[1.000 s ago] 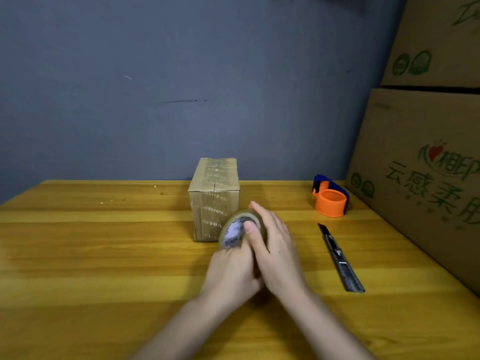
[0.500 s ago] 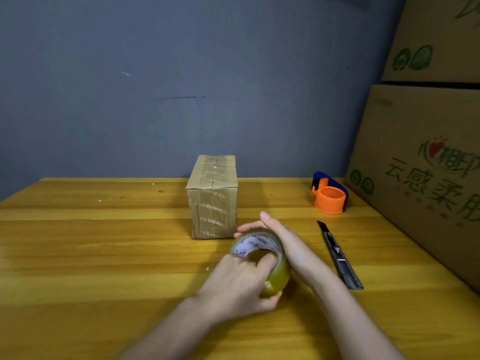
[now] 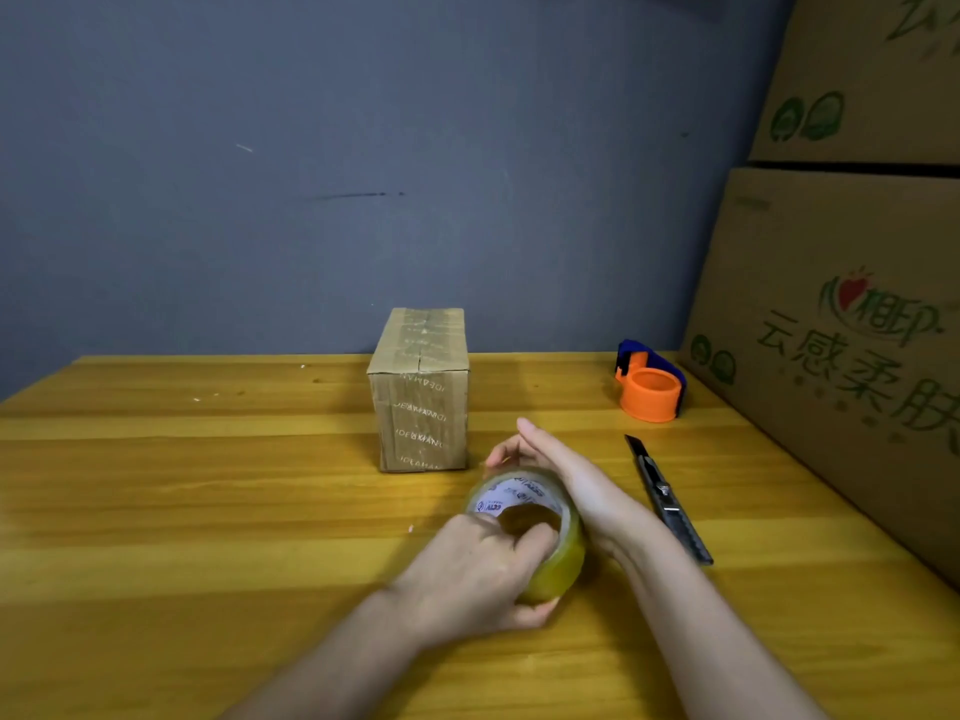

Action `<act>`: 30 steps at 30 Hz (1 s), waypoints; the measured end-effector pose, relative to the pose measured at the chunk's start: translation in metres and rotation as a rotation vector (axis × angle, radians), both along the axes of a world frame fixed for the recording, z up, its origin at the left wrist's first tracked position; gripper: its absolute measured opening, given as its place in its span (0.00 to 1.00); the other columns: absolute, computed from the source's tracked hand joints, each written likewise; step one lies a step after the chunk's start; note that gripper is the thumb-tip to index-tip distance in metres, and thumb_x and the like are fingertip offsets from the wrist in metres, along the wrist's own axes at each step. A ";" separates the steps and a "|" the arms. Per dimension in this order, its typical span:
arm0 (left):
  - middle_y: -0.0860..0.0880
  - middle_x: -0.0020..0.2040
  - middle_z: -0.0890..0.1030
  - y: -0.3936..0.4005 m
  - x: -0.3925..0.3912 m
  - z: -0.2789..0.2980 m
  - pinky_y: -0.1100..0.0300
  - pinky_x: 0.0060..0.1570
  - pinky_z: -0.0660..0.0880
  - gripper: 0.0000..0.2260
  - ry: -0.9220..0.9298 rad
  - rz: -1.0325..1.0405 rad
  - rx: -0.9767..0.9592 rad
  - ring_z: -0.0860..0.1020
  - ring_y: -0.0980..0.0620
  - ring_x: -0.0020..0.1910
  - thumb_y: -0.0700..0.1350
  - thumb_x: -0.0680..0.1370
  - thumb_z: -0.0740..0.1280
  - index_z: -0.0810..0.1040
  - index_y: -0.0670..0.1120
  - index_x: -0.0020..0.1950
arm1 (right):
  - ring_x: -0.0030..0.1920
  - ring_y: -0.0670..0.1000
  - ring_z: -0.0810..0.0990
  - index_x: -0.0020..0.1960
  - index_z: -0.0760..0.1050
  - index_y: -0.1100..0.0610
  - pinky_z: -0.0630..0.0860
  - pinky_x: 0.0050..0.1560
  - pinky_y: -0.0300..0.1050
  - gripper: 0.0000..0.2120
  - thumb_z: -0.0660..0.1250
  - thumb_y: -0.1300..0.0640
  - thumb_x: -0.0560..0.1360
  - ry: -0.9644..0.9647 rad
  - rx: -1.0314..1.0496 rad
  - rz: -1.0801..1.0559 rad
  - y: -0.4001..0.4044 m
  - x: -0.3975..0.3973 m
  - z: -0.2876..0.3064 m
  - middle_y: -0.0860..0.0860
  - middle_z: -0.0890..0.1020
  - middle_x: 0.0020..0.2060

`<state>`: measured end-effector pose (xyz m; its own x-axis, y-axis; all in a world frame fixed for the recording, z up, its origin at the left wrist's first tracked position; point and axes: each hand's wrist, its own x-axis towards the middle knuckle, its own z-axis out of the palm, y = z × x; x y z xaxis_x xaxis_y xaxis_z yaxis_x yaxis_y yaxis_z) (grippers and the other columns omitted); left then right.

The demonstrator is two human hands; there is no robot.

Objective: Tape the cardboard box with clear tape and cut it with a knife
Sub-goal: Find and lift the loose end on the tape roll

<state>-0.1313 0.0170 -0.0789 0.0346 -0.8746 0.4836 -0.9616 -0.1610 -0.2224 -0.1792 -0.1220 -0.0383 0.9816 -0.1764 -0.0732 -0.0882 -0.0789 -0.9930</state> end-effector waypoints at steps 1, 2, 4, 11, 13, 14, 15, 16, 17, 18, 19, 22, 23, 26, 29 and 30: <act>0.51 0.23 0.77 -0.001 0.000 0.000 0.63 0.20 0.68 0.17 0.011 0.002 0.015 0.76 0.52 0.23 0.61 0.67 0.60 0.67 0.49 0.44 | 0.47 0.51 0.80 0.51 0.77 0.61 0.76 0.54 0.43 0.26 0.53 0.40 0.78 0.009 -0.017 -0.018 -0.002 0.000 -0.002 0.55 0.81 0.47; 0.51 0.24 0.77 -0.003 0.000 0.002 0.64 0.20 0.68 0.18 0.020 0.014 0.028 0.77 0.52 0.23 0.62 0.67 0.60 0.68 0.49 0.44 | 0.48 0.52 0.81 0.53 0.77 0.61 0.77 0.56 0.45 0.27 0.53 0.39 0.77 0.005 -0.017 -0.054 -0.004 -0.001 -0.003 0.56 0.82 0.48; 0.51 0.24 0.78 -0.006 0.001 0.005 0.64 0.22 0.67 0.18 0.045 0.054 0.043 0.77 0.51 0.24 0.63 0.68 0.59 0.70 0.49 0.45 | 0.51 0.55 0.82 0.55 0.77 0.60 0.77 0.57 0.49 0.28 0.52 0.38 0.77 -0.019 0.038 -0.160 -0.005 0.000 -0.004 0.57 0.83 0.50; 0.40 0.52 0.82 -0.046 0.005 0.040 0.52 0.59 0.66 0.19 0.130 0.169 0.084 0.78 0.39 0.52 0.55 0.80 0.54 0.65 0.44 0.65 | 0.54 0.53 0.78 0.53 0.77 0.59 0.71 0.50 0.42 0.14 0.58 0.51 0.79 -0.187 -0.154 -0.620 -0.038 0.003 0.007 0.53 0.81 0.50; 0.41 0.56 0.81 -0.066 0.013 0.049 0.52 0.60 0.65 0.20 0.141 0.206 0.081 0.77 0.40 0.55 0.53 0.80 0.56 0.64 0.43 0.68 | 0.57 0.51 0.76 0.58 0.75 0.58 0.69 0.56 0.41 0.12 0.61 0.55 0.78 -0.186 -0.302 -0.601 -0.048 0.003 0.009 0.50 0.78 0.52; 0.41 0.57 0.80 -0.075 0.016 0.052 0.52 0.61 0.65 0.21 0.150 0.215 0.075 0.77 0.41 0.57 0.52 0.79 0.57 0.64 0.42 0.69 | 0.58 0.50 0.75 0.61 0.73 0.58 0.68 0.57 0.40 0.13 0.62 0.56 0.78 -0.189 -0.328 -0.596 -0.051 0.005 0.010 0.50 0.77 0.54; 0.42 0.59 0.80 -0.084 0.019 0.056 0.52 0.62 0.64 0.22 0.157 0.221 0.072 0.77 0.42 0.58 0.51 0.79 0.58 0.64 0.42 0.69 | 0.58 0.49 0.74 0.63 0.72 0.58 0.68 0.58 0.40 0.15 0.61 0.56 0.78 -0.195 -0.341 -0.601 -0.056 0.007 0.012 0.51 0.76 0.57; 0.43 0.61 0.79 -0.093 0.022 0.058 0.52 0.62 0.64 0.21 0.167 0.222 0.064 0.77 0.43 0.59 0.50 0.78 0.59 0.65 0.42 0.69 | 0.58 0.48 0.73 0.65 0.70 0.58 0.68 0.58 0.40 0.16 0.61 0.56 0.78 -0.204 -0.351 -0.617 -0.061 0.010 0.014 0.52 0.76 0.59; 0.44 0.62 0.78 -0.100 0.024 0.061 0.52 0.63 0.63 0.20 0.182 0.222 0.054 0.76 0.45 0.60 0.49 0.78 0.60 0.66 0.43 0.68 | 0.58 0.49 0.73 0.65 0.69 0.58 0.68 0.58 0.40 0.16 0.61 0.56 0.78 -0.209 -0.356 -0.639 -0.067 0.012 0.016 0.53 0.76 0.60; 0.45 0.63 0.78 -0.108 0.028 0.062 0.52 0.64 0.62 0.19 0.204 0.221 0.044 0.75 0.46 0.62 0.49 0.78 0.61 0.68 0.44 0.67 | 0.60 0.50 0.73 0.66 0.69 0.58 0.68 0.59 0.41 0.17 0.61 0.56 0.78 -0.204 -0.357 -0.658 -0.074 0.015 0.017 0.53 0.76 0.62; 0.46 0.63 0.77 -0.114 0.031 0.061 0.51 0.65 0.61 0.18 0.225 0.225 0.036 0.74 0.47 0.63 0.48 0.77 0.61 0.69 0.44 0.66 | 0.61 0.51 0.73 0.66 0.69 0.57 0.69 0.60 0.43 0.17 0.61 0.56 0.78 -0.189 -0.358 -0.668 -0.080 0.018 0.016 0.53 0.75 0.63; 0.47 0.64 0.77 -0.132 0.043 0.056 0.51 0.69 0.56 0.17 0.236 0.280 0.028 0.71 0.48 0.66 0.47 0.76 0.63 0.70 0.46 0.65 | 0.62 0.52 0.74 0.67 0.68 0.56 0.72 0.62 0.47 0.19 0.62 0.53 0.78 -0.122 -0.405 -0.672 -0.099 0.028 0.010 0.53 0.75 0.65; 0.48 0.64 0.77 -0.138 0.047 0.054 0.50 0.70 0.55 0.17 0.231 0.299 0.026 0.70 0.48 0.67 0.46 0.76 0.63 0.71 0.47 0.65 | 0.62 0.53 0.74 0.67 0.67 0.55 0.72 0.63 0.49 0.20 0.62 0.52 0.77 -0.090 -0.438 -0.678 -0.104 0.031 0.006 0.53 0.75 0.65; 0.48 0.64 0.77 -0.152 0.058 0.047 0.50 0.68 0.57 0.18 0.225 0.353 0.039 0.70 0.47 0.67 0.45 0.76 0.64 0.70 0.48 0.65 | 0.66 0.56 0.71 0.68 0.67 0.54 0.69 0.66 0.55 0.22 0.61 0.47 0.77 0.052 -0.631 -0.731 -0.120 0.040 -0.002 0.54 0.72 0.67; 0.46 0.63 0.78 -0.165 0.067 0.042 0.51 0.64 0.62 0.18 0.224 0.387 0.089 0.70 0.45 0.65 0.44 0.76 0.63 0.69 0.48 0.66 | 0.69 0.57 0.67 0.69 0.67 0.52 0.64 0.67 0.55 0.22 0.59 0.45 0.77 0.194 -0.768 -0.744 -0.132 0.047 -0.008 0.54 0.70 0.69; 0.46 0.62 0.78 -0.170 0.070 0.040 0.51 0.63 0.62 0.18 0.226 0.392 0.100 0.70 0.45 0.65 0.44 0.77 0.63 0.69 0.48 0.66 | 0.69 0.57 0.67 0.69 0.67 0.52 0.63 0.67 0.55 0.22 0.58 0.45 0.77 0.218 -0.783 -0.739 -0.136 0.050 -0.009 0.54 0.70 0.69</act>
<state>-0.0616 -0.1529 -0.0384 0.4669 -0.8164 0.3400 -0.8586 -0.5105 -0.0468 -0.1293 -0.2581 -0.0474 0.5943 -0.7888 0.1570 -0.5406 -0.5363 -0.6481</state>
